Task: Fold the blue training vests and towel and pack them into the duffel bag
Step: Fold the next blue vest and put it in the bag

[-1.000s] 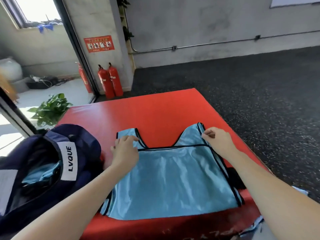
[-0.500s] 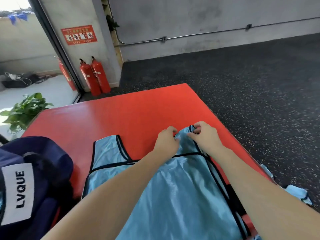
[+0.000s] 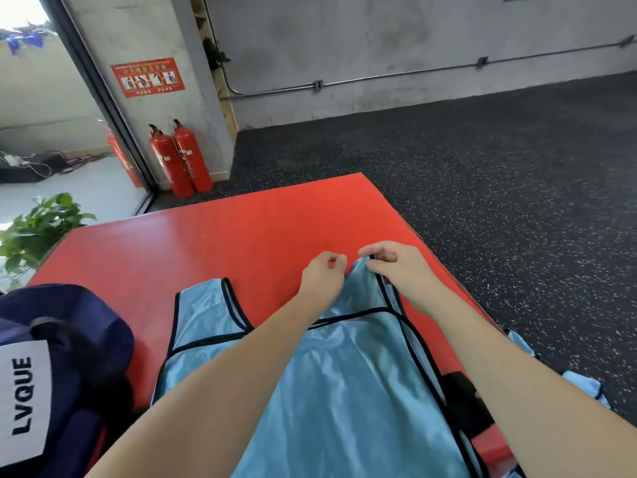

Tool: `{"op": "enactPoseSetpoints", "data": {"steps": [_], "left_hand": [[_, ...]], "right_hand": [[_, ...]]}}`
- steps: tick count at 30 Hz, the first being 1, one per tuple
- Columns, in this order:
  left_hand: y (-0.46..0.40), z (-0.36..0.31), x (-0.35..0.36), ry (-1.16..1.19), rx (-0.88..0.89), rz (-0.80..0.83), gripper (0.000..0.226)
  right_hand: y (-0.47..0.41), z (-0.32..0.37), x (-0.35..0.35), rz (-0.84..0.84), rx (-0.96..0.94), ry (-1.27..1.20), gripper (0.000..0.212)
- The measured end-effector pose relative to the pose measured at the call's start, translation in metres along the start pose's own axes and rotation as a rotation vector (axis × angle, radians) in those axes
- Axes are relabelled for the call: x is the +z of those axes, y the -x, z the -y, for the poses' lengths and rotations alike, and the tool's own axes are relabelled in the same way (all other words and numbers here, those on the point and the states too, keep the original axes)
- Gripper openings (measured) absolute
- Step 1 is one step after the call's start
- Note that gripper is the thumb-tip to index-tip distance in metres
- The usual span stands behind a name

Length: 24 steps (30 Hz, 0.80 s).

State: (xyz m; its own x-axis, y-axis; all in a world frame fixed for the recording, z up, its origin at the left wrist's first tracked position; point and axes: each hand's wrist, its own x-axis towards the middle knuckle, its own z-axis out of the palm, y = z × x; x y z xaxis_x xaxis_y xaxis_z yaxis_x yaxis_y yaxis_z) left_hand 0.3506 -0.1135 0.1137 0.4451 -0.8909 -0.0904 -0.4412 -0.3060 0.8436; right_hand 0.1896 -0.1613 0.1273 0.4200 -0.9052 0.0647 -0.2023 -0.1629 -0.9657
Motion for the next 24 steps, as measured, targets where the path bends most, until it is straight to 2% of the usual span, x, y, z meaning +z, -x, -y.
{"op": "enactPoseSetpoints", "data": {"steps": [5,9,10,15,21,24], "left_hand": [[0.002,-0.013,-0.002,0.090,-0.028,0.001,0.038],[0.004,-0.012,0.003,0.201,-0.176,0.177,0.078],[0.005,-0.013,0.004,0.238,-0.189,0.192,0.076],[0.010,-0.026,-0.005,0.675,-0.184,0.096,0.019],[0.009,-0.020,-0.011,0.549,-0.008,-0.137,0.017],[0.011,-0.022,-0.013,0.455,0.110,-0.221,0.017]], "right_hand": [[0.005,0.004,-0.005,0.002,0.005,-0.122,0.017],[0.007,0.006,-0.008,0.019,0.017,-0.214,0.014],[0.007,0.006,-0.007,0.020,0.016,-0.218,0.013],[0.008,0.006,-0.009,0.000,0.002,-0.200,0.010],[0.005,-0.002,-0.013,-0.131,0.003,-0.124,0.012],[0.001,-0.008,-0.012,-0.206,0.018,0.034,0.016]]}}
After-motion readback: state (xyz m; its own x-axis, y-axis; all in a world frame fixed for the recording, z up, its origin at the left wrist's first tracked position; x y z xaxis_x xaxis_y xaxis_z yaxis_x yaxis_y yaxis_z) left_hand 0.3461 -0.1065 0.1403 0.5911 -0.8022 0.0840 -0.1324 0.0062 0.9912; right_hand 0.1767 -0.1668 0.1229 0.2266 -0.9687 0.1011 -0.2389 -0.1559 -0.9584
